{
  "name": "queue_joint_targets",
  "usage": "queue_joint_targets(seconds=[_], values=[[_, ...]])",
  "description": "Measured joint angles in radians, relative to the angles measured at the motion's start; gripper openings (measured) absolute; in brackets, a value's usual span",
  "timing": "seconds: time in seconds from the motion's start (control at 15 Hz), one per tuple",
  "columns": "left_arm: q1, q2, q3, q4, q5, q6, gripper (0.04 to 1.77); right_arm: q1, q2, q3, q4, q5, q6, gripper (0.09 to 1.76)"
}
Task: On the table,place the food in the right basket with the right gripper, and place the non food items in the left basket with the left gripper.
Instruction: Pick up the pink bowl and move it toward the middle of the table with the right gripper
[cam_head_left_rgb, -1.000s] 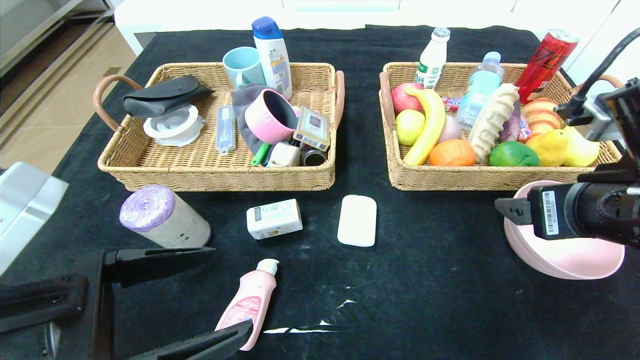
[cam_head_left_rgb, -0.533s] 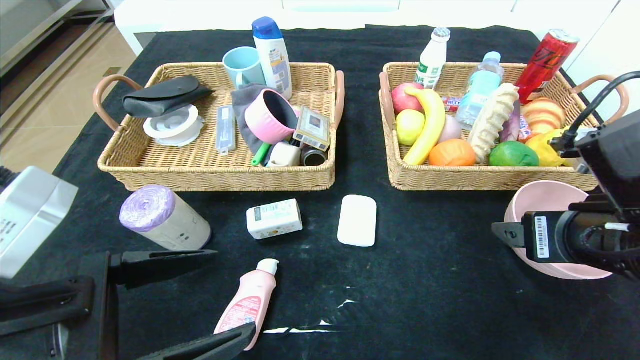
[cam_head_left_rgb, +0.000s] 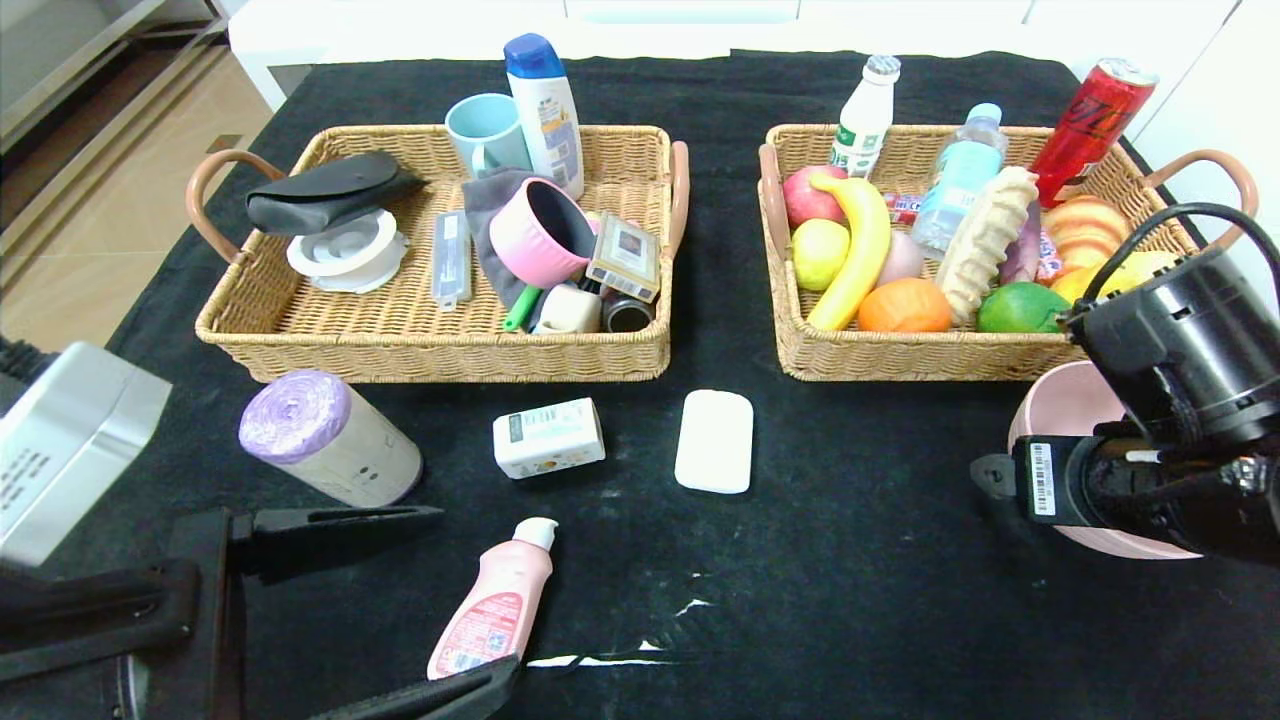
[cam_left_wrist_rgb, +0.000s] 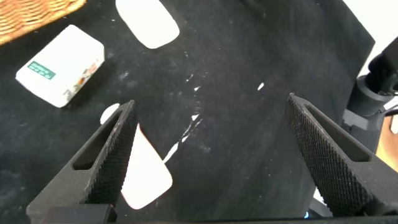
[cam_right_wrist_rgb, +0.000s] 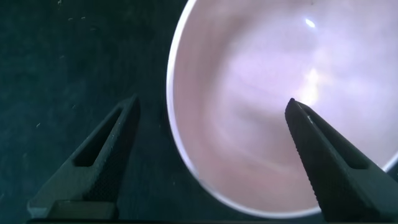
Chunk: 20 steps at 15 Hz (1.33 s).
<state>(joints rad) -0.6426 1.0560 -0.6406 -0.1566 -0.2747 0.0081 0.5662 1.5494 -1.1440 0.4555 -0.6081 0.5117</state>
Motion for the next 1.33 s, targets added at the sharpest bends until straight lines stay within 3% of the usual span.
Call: queue_joint_targets(seconds=[0.33, 0.6, 0.8, 0.87, 0.93, 1.33], values=[[-0.005, 0.003, 0.001, 0.0, 0.0, 0.0, 1.72, -0.011, 0.025, 0.002, -0.009, 0.0, 0.0, 1.7], [-0.006, 0.003, 0.001, 0.001, 0.001, 0.0, 1.72, -0.017, 0.041, 0.0, -0.027, 0.001, -0.001, 1.06], [-0.006, 0.003, 0.001, 0.002, 0.007, 0.001, 1.72, -0.027, 0.054, 0.001, -0.029, 0.001, 0.0, 0.75], [-0.006, 0.003, 0.001, 0.001, 0.008, 0.001, 1.72, -0.028, 0.056, 0.001, -0.03, 0.002, 0.001, 0.34], [-0.006, 0.003, 0.001, 0.001, 0.007, 0.001, 1.72, -0.03, 0.057, 0.0, -0.031, -0.003, 0.0, 0.2], [-0.006, 0.006, 0.001, 0.001, 0.008, 0.001, 1.72, -0.029, 0.058, 0.003, -0.032, 0.001, 0.0, 0.2]])
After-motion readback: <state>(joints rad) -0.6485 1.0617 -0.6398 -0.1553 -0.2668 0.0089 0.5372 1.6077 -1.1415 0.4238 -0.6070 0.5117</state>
